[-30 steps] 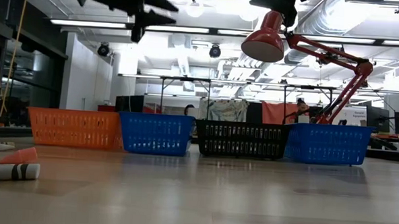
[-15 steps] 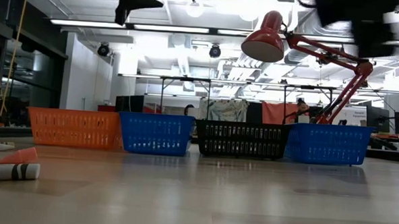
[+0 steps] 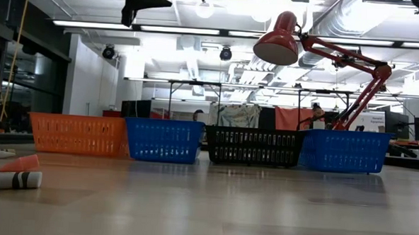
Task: Sort crayons
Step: Put the white crayon into the left blue bin
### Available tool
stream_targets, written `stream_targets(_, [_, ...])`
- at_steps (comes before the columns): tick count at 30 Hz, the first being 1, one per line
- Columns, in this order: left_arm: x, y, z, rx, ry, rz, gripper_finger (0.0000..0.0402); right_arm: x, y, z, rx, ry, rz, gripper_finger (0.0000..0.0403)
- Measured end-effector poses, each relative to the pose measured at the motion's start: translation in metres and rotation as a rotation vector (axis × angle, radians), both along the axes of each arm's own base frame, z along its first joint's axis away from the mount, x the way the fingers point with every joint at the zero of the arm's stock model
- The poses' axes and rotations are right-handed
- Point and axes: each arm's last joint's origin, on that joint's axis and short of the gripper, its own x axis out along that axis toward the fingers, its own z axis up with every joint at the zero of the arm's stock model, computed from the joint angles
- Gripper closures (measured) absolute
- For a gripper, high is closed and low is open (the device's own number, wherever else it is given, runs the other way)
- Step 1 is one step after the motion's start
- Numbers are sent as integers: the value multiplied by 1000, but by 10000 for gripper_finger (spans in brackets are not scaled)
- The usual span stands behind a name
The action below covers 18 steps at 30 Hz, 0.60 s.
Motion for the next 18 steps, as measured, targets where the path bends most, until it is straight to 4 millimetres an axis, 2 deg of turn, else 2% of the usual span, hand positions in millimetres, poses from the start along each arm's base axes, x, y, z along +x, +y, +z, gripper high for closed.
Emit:
stream_targets(6, [0, 0, 0, 0, 0, 0, 289, 3, 4, -20, -49, 57, -42, 222])
stream_targets(13, [0, -1, 0, -5, -1, -22, 289, -6, -4, -67, 52, -7, -159, 222])
stream_targets(18, [0, -1, 0, -33, -9, -23, 289, -7, -11, -70, 51, -4, -165, 222])
